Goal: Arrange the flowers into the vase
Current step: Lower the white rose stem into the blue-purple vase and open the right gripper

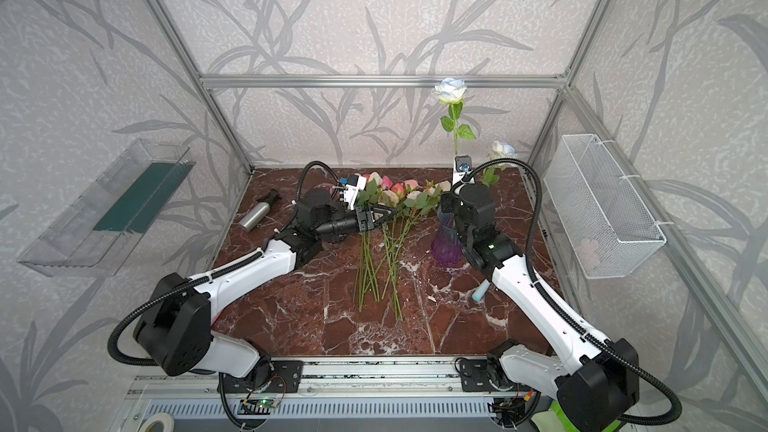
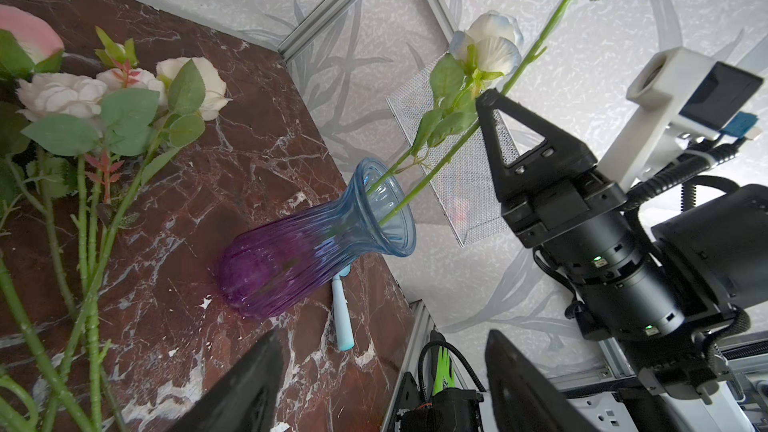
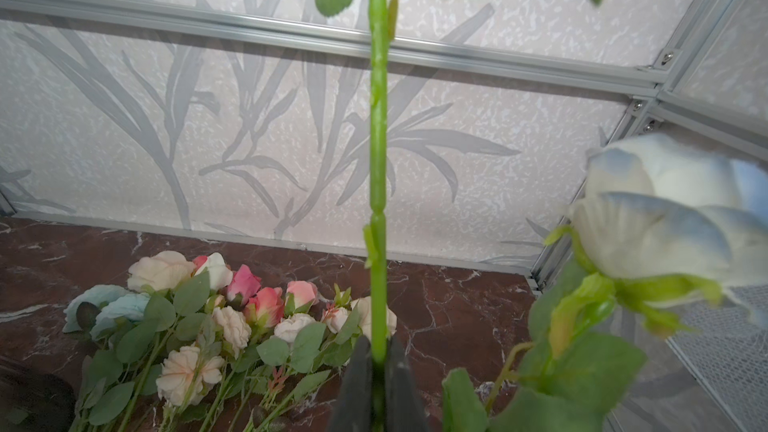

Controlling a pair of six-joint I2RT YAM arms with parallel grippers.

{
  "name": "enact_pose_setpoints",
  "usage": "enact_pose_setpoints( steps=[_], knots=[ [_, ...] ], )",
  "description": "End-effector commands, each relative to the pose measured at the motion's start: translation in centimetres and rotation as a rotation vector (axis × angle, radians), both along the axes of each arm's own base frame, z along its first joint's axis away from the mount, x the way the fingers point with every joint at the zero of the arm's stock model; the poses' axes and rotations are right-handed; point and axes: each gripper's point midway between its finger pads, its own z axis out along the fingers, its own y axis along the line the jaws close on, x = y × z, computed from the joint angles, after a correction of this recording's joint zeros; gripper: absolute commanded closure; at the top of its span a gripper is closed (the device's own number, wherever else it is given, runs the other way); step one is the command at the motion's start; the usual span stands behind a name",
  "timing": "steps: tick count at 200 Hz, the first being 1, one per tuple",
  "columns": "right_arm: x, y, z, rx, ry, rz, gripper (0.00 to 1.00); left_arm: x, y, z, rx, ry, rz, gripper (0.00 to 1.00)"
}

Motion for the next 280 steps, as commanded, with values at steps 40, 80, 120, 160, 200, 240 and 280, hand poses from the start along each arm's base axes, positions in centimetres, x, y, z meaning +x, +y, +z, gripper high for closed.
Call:
enact_pose_setpoints(
  steps=[40, 80, 120, 160, 200, 240, 280],
  knots=[
    [-0.5, -1.2, -3.4, 0.034, 0.038, -0.056, 0.92, -0.3, -0.6, 0.4, -0.014, -0.017, -0.027, 0.22],
    [-0.8, -1.7, -4.8, 0.046, 0.075, -0.082, 0.86, -0.3, -0.6, 0.4, -0.013, -0.015, -0.026, 0.22],
    [-1.2, -1.7, -4.4, 0.065, 0.074, -0.079, 0.84, -0.2, -0.6, 0.5, -0.010, -0.019, -0.025, 0.22],
    [-1.7, -1.9, -3.3, 0.087, 0.057, -0.077, 0.81, -0.2, -0.6, 0.4, -0.006, -0.019, -0.025, 0.22],
    [-2.1, -1.9, -2.4, 0.112, 0.052, -0.071, 0.70, -0.2, -0.6, 0.3, 0.002, -0.024, -0.025, 0.22],
    [-2.5, -1.8, -1.5, 0.123, 0.048, -0.057, 0.64, -0.2, -0.5, 0.3, 0.008, -0.025, -0.025, 0.22],
    [-3.6, -1.7, -0.8, 0.137, 0.035, -0.043, 0.62, -0.2, -0.5, 0.3, 0.013, -0.030, -0.024, 0.22]
  ],
)
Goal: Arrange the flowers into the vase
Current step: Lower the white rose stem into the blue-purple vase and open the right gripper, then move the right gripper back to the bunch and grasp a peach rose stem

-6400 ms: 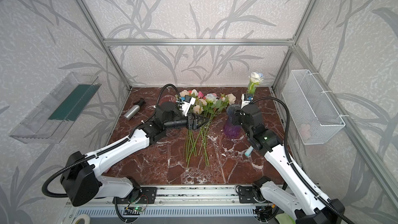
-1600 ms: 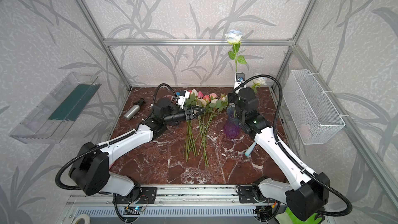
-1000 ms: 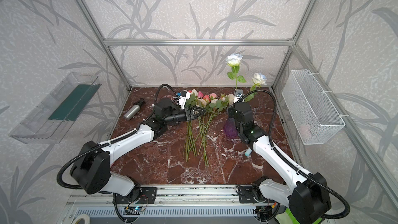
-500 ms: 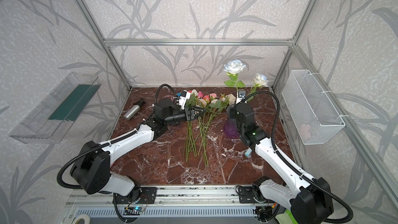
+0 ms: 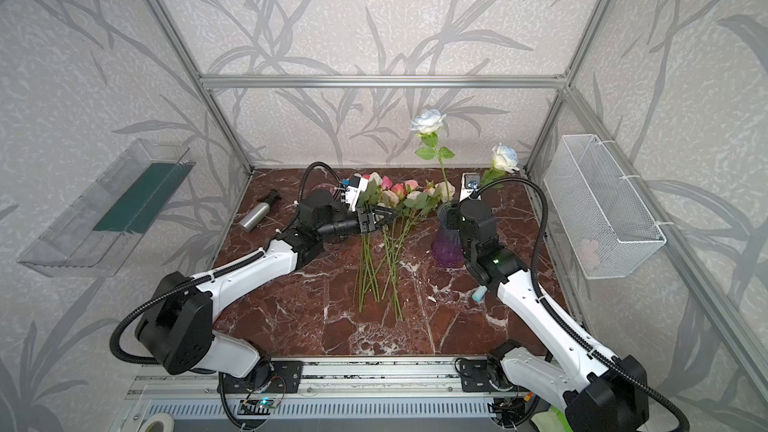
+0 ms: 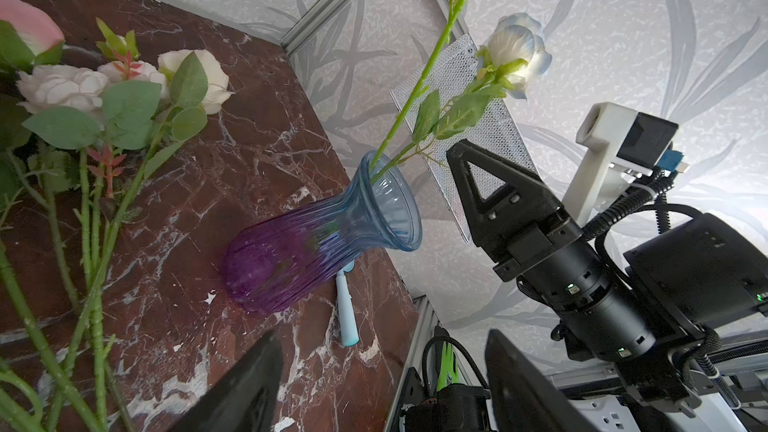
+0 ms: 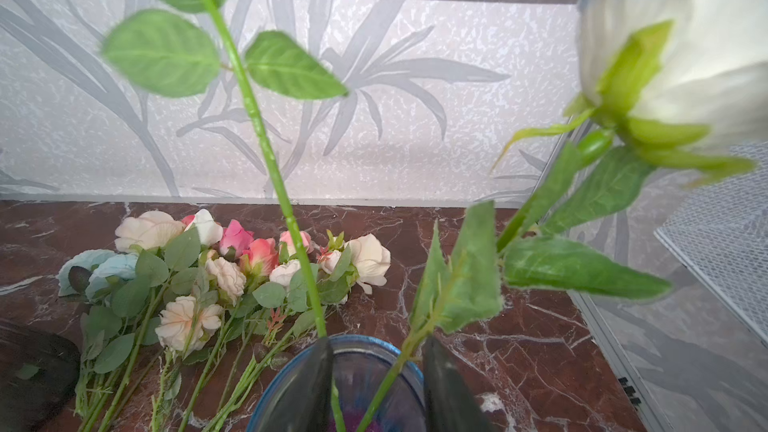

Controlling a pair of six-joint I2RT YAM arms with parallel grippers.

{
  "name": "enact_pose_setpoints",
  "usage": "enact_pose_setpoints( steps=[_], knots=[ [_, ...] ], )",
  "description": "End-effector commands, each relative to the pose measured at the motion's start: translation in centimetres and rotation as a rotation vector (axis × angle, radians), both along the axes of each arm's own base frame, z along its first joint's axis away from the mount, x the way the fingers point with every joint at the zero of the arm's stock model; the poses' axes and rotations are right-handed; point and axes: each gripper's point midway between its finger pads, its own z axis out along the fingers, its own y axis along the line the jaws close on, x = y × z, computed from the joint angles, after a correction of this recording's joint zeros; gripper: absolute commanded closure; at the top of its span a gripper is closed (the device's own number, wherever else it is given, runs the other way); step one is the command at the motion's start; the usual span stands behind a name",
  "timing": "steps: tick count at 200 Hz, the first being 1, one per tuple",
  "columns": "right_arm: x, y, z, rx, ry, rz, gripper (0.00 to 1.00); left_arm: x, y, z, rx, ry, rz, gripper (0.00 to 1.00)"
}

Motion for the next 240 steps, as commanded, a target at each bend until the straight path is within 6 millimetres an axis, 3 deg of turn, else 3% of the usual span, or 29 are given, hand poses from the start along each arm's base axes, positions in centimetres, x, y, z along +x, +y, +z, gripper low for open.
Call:
enact_pose_setpoints(
  steps=[1, 51, 71, 90, 127, 172, 209, 239, 240],
  knots=[
    [-0.9, 0.0, 2.6, 0.037, -0.050, 0.006, 0.62, -0.2, -0.3, 0.9, -0.003, -0.029, -0.018, 0.22],
    [-3.8, 3.0, 3.3, 0.078, -0.055, 0.067, 0.62, 0.0, 0.3, 0.8, 0.051, -0.052, 0.017, 0.23],
    [-5.1, 5.4, 3.0, 0.110, -0.034, 0.115, 0.63, 0.4, 1.3, 0.7, 0.107, -0.079, 0.074, 0.23],
    [-6.3, 8.3, 2.1, 0.099, -0.006, 0.157, 0.64, 1.5, 3.6, 0.3, 0.206, -0.103, 0.201, 0.24],
    [-6.3, 14.3, -3.5, 0.042, 0.180, 0.242, 0.68, 3.2, 10.5, 1.3, 0.339, -0.184, 0.540, 0.24],
    [-5.0, 19.1, -9.6, -0.011, 0.379, 0.289, 0.76, 2.9, 18.6, 3.6, 0.397, -0.256, 0.904, 0.26],
    [-4.3, 22.1, -13.4, -0.012, 0.498, 0.314, 0.76, 3.1, 23.0, 3.7, 0.325, -0.214, 1.069, 0.27],
    [-3.8, 23.6, -16.0, 0.000, 0.563, 0.305, 0.72, 3.7, 24.2, 3.3, 0.283, -0.173, 1.092, 0.29],
    [-3.8, 23.7, -16.8, -0.012, 0.577, 0.299, 0.72, 3.7, 24.2, 3.3, 0.283, -0.172, 1.091, 0.29]
  ],
)
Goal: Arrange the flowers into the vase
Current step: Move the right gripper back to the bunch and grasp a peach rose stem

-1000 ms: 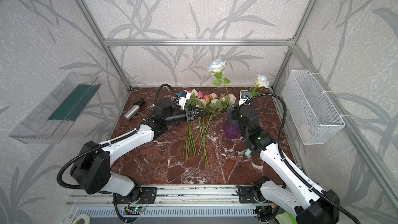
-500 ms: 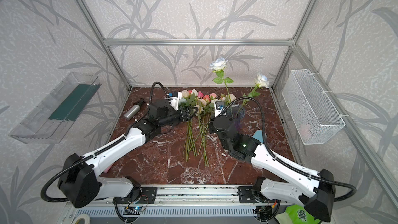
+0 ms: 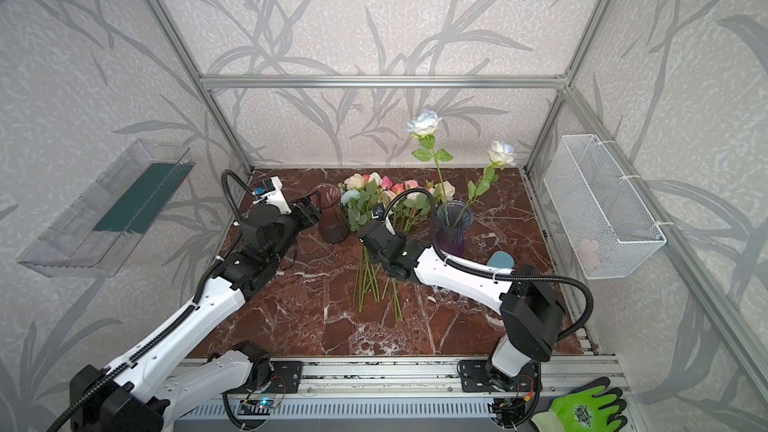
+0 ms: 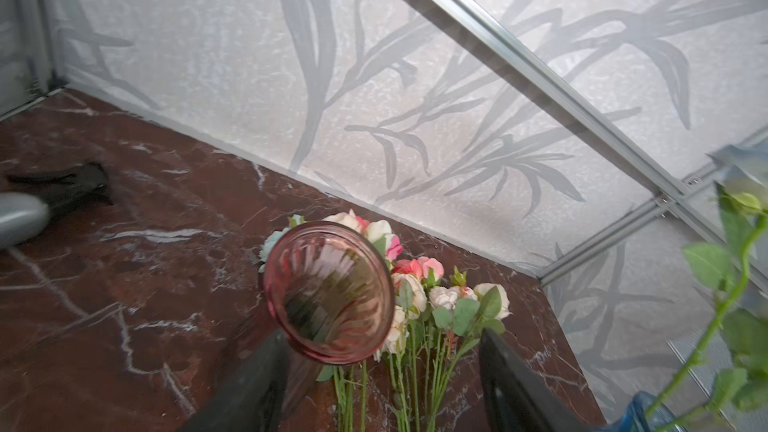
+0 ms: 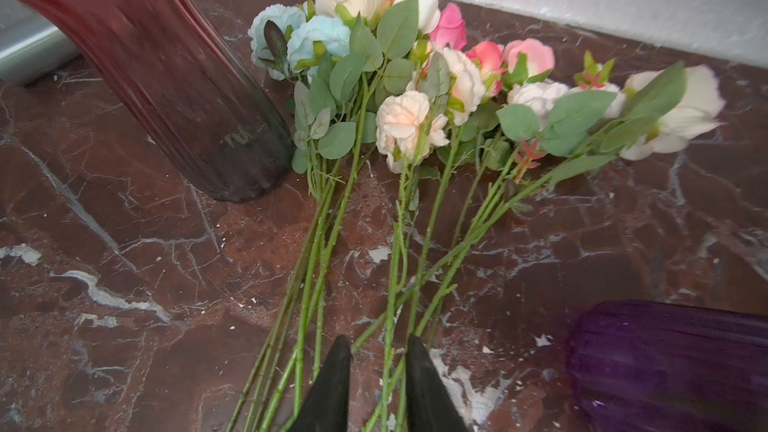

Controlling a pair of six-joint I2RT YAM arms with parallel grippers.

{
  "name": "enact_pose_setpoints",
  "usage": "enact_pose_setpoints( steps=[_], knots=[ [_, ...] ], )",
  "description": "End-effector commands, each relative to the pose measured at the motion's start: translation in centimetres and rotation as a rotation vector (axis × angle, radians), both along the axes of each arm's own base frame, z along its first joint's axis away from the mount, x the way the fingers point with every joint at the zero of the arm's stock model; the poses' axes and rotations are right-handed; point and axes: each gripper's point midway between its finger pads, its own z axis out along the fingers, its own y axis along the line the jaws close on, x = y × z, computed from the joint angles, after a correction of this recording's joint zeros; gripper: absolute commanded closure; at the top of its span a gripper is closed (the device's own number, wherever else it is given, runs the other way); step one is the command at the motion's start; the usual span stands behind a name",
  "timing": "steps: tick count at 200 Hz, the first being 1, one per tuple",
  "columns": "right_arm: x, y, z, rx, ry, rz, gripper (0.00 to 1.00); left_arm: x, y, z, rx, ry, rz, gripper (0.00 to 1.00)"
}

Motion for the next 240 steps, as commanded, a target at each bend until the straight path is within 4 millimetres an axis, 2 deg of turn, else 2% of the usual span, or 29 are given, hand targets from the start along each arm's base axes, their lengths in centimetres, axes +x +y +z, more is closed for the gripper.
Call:
enact_pose_setpoints(
  steps=[1, 50, 102, 195, 221, 240],
  knots=[
    [-0.2, 1.0, -2.5, -0.001, 0.081, -0.017, 0.72, 0.4, 1.5, 0.7, -0.067, -0.022, 0.066, 0.29],
    [2.5, -1.0, -6.8, -0.062, 0.169, -0.136, 0.69, 0.9, 1.0, 0.4, -0.083, -0.009, 0.032, 0.30],
    [5.1, -1.3, -9.9, -0.180, 0.250, -0.074, 0.70, 1.3, 0.0, 0.0, -0.103, 0.005, -0.014, 0.32],
    [7.2, -0.8, -13.4, -0.238, 0.320, -0.045, 0.71, 2.1, -1.4, -0.9, -0.129, 0.038, -0.079, 0.33],
    [7.4, -1.0, -13.5, -0.248, 0.331, -0.046, 0.78, 2.1, -1.5, -0.9, -0.130, 0.039, -0.085, 0.33],
    [7.5, -1.0, -12.8, -0.238, 0.321, -0.047, 0.87, 2.2, -1.5, -1.1, -0.135, 0.043, -0.085, 0.34]
  ],
)
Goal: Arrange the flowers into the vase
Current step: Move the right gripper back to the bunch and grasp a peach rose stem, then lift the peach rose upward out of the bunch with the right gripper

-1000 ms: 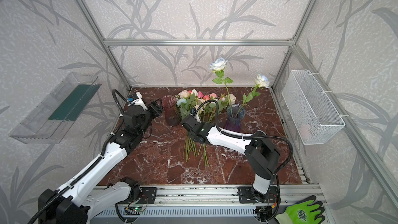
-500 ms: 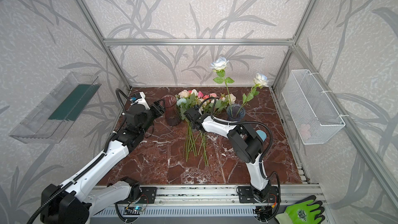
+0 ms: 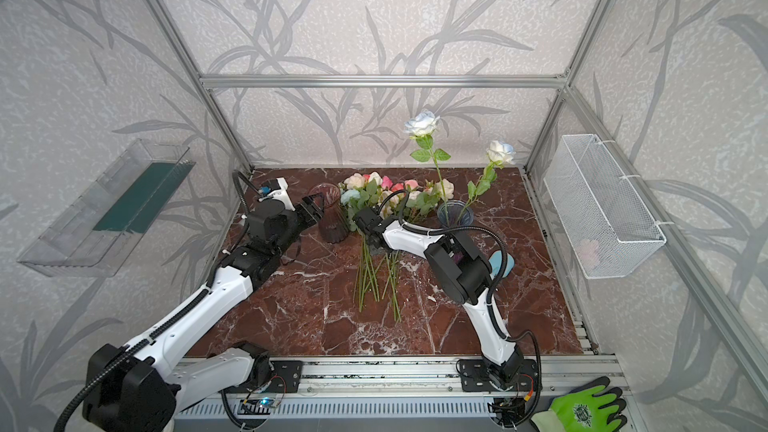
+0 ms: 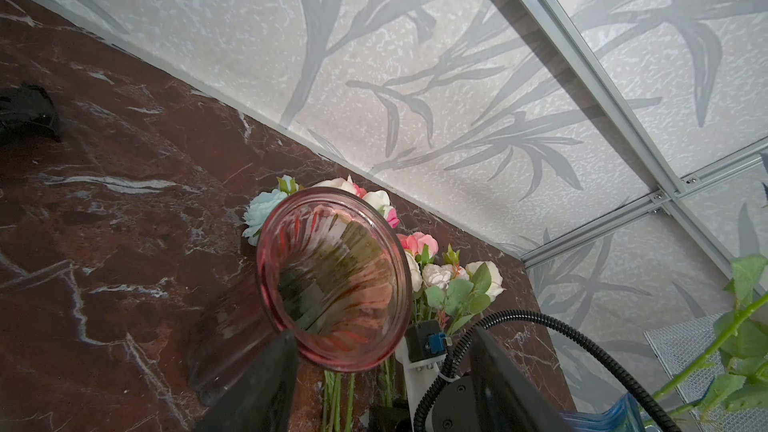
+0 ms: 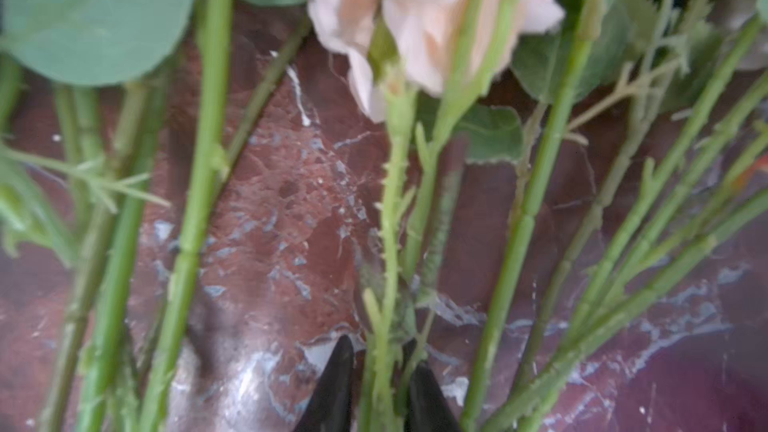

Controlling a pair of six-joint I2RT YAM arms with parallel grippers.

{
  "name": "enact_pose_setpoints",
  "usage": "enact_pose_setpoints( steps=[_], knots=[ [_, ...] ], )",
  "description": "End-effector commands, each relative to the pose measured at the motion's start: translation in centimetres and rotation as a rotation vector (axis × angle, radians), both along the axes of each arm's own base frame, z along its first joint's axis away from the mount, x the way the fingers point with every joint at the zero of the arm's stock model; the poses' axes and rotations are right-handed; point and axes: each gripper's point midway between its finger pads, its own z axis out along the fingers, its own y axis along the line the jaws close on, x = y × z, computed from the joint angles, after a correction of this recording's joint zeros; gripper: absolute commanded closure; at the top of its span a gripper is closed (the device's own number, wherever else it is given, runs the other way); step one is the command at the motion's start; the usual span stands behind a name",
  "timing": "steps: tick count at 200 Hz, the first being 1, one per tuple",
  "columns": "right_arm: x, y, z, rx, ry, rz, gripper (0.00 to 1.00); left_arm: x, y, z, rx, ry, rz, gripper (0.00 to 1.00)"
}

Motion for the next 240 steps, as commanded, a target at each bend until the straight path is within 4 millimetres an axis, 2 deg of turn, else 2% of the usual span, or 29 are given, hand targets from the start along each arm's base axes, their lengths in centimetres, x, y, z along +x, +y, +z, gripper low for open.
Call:
enact_pose_setpoints(
  steps=[1, 36, 97, 127, 135, 139, 184, 240],
  knots=[
    [0.1, -0.2, 1.0, 0.001, 0.004, -0.001, 0.87, 0.5, 0.0, 1.7, -0.036, -0.037, 0.002, 0.34],
    [-0.5, 0.0, 4.1, 0.073, -0.045, -0.010, 0.94, 0.6, -0.1, 1.6, -0.042, -0.035, -0.006, 0.34],
    [-2.7, 1.0, 11.3, 0.293, -0.123, 0.025, 0.95, 0.7, -0.8, 1.7, -0.058, -0.039, -0.039, 0.34],
    [-4.0, 1.3, 13.8, 0.394, -0.150, 0.046, 0.95, 0.7, -1.5, 2.2, -0.072, -0.053, -0.078, 0.34],
    [-4.3, 1.2, 13.8, 0.399, -0.147, 0.047, 0.95, 0.7, -1.7, 2.3, -0.077, -0.058, -0.089, 0.34],
    [-4.6, 1.1, 15.1, 0.421, -0.169, 0.052, 0.95, 0.7, -1.9, 2.3, -0.078, -0.060, -0.096, 0.34],
    [-6.7, 1.6, 20.2, 0.485, -0.302, 0.153, 0.95, 0.7, -3.5, 3.0, -0.121, -0.089, -0.180, 0.34],
    [-7.3, 1.4, 28.2, 0.531, -0.473, 0.217, 0.95, 0.6, -6.4, 4.3, -0.157, -0.116, -0.345, 0.32]
  ],
)
